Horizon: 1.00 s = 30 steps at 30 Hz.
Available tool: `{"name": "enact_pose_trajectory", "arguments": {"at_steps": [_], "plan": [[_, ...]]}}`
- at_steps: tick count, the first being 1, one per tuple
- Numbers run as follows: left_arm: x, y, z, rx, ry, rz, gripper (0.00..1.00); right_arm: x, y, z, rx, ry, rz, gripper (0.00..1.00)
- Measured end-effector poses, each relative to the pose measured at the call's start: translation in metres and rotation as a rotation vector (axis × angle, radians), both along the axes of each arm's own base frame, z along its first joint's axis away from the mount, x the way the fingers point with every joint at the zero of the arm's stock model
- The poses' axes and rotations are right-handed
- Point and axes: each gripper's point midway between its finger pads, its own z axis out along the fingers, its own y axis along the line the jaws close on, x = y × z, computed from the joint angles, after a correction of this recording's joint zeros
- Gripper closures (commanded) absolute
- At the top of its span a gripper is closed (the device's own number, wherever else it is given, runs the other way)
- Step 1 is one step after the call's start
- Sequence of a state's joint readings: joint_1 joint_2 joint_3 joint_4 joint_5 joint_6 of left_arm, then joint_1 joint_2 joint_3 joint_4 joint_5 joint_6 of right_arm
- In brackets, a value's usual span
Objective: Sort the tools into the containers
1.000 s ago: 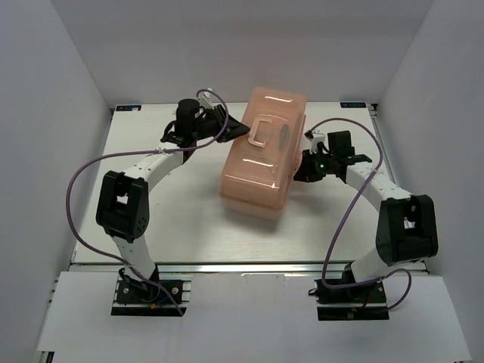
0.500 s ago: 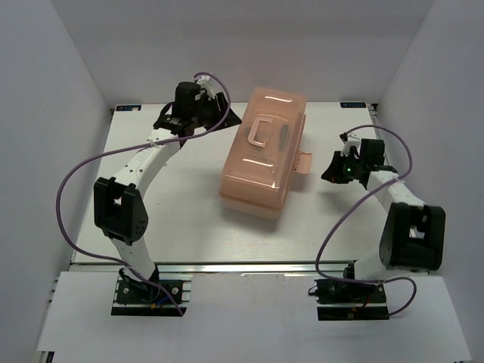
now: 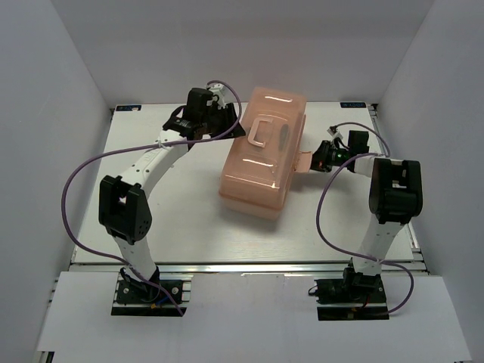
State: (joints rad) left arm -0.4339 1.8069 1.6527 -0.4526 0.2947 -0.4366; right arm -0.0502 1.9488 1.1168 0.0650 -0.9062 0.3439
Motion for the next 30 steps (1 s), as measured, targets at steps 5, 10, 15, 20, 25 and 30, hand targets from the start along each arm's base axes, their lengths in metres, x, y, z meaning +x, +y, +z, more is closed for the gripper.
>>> {"name": "enact_pose_trajectory", "arguments": {"at_steps": [5,10,15,20,25,30], "plan": [[-0.003,-0.003,-0.002,0.01,0.001,-0.013,0.44,0.007,0.014,0.025,0.104,-0.022,0.015,1.0],[-0.003,-0.002,-0.004,0.021,-0.001,-0.012,0.44,0.007,0.015,0.026,0.14,0.007,-0.011,1.0],[0.0,-0.005,-0.004,0.035,-0.007,-0.023,0.45,0.005,0.023,0.019,0.128,0.028,-0.005,1.0],[0.008,-0.006,-0.005,0.057,-0.011,-0.026,0.45,0.003,0.035,0.003,0.112,0.076,0.025,1.0],[0.009,-0.006,-0.005,0.071,-0.013,-0.031,0.45,0.003,0.037,0.004,0.133,0.088,0.03,1.0],[0.015,-0.004,-0.006,0.095,-0.028,-0.015,0.45,0.003,0.042,0.016,0.222,0.078,0.046,1.0]]}}
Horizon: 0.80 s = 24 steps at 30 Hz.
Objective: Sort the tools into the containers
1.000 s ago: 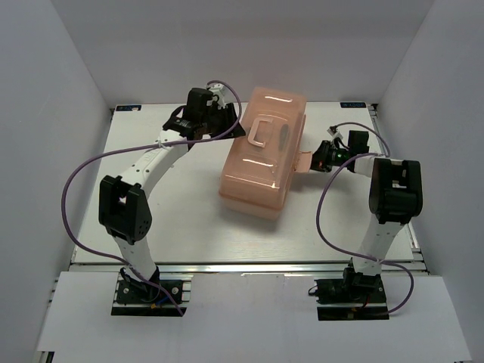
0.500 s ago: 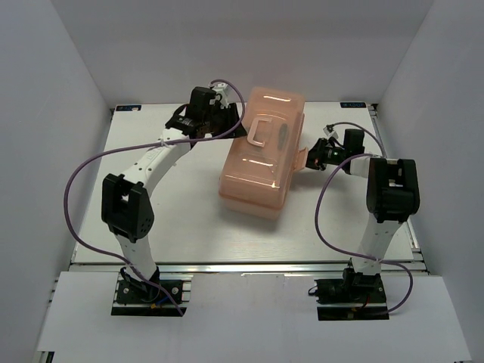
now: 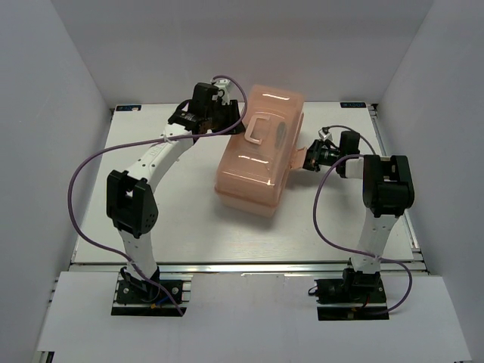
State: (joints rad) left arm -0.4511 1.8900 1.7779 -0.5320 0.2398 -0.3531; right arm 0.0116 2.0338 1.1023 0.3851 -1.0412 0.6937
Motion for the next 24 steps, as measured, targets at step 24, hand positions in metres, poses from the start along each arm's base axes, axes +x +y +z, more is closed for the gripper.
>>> {"name": "enact_pose_trajectory", "arguments": {"at_steps": [24], "plan": [[0.006,0.001,0.001,0.036,-0.043,0.019,0.46,-0.029,0.008,0.017,0.159,0.09,0.074,1.0]]}}
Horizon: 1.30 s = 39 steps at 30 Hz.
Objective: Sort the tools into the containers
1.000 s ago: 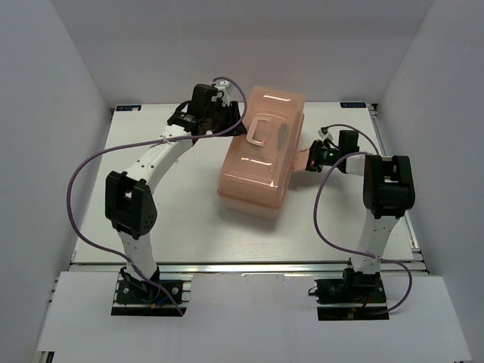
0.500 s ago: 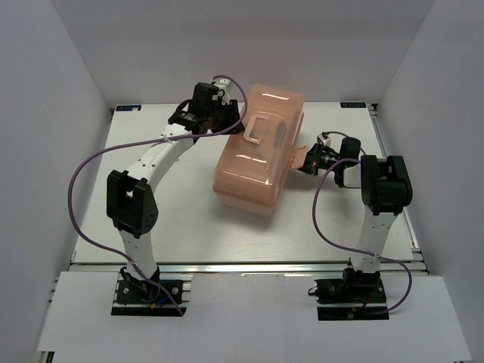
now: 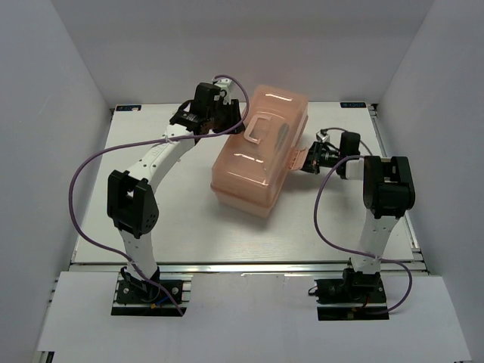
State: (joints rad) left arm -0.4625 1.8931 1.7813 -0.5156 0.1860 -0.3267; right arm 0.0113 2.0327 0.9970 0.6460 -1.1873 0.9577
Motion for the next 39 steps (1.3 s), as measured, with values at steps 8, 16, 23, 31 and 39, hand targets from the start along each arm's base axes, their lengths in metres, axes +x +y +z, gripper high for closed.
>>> {"name": "enact_pose_trajectory", "arguments": {"at_steps": [8,16,23,31,39], "plan": [[-0.001,-0.003,-0.001,0.005,-0.007,-0.004,0.46,0.027,-0.011,-0.011,-0.298,-0.121,-0.032,1.0],[-0.001,-0.004,-0.001,0.003,-0.01,-0.006,0.46,0.021,-0.014,-0.015,-0.485,-0.134,-0.036,1.0],[-0.001,-0.006,-0.001,0.004,-0.012,-0.007,0.46,0.02,-0.02,-0.009,-0.677,-0.167,-0.075,1.0],[-0.001,-0.006,-0.001,0.006,-0.013,-0.005,0.46,0.019,-0.025,-0.009,-0.912,-0.203,-0.101,1.0],[-0.001,-0.006,-0.002,0.007,-0.014,-0.005,0.46,0.019,-0.029,0.002,-1.107,-0.256,-0.079,1.0]]}}
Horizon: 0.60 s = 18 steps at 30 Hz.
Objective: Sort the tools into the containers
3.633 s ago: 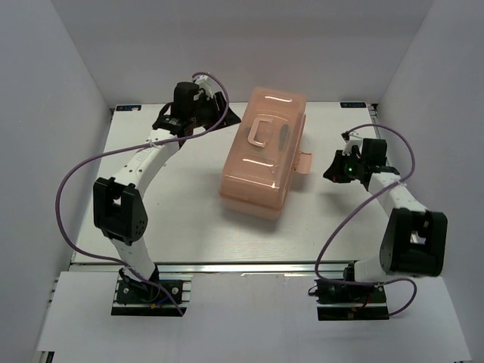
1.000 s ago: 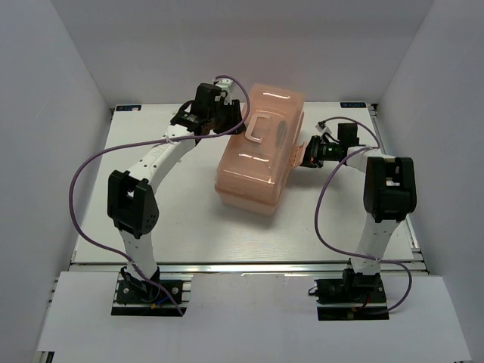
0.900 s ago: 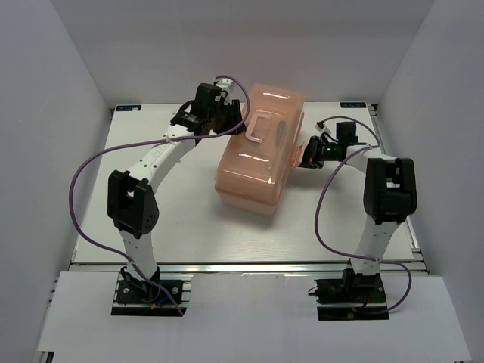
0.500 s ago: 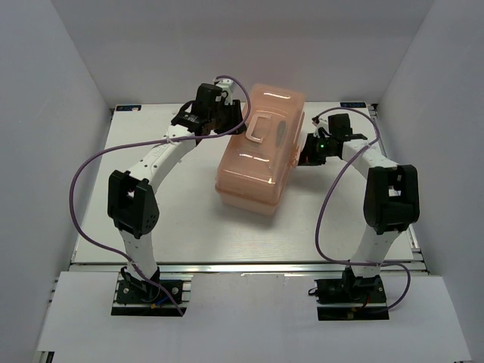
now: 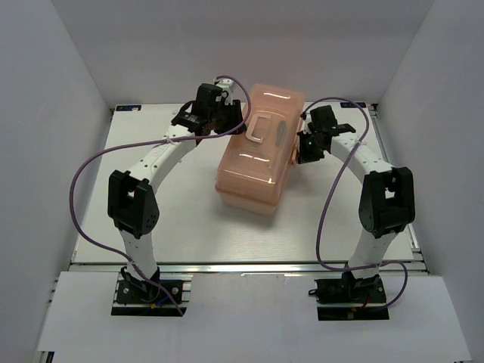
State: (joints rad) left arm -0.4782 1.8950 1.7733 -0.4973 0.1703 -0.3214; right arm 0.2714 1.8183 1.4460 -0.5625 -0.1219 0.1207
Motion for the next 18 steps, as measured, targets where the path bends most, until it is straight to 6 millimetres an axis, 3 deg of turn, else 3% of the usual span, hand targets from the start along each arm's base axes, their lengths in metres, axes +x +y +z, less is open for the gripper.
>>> {"name": "enact_pose_trajectory", "arguments": {"at_steps": [18], "plan": [[0.0025,0.0,-0.0009,0.003,-0.007,0.004,0.47,-0.001,-0.0023,0.0004,-0.114,-0.015,-0.147,1.0]]}}
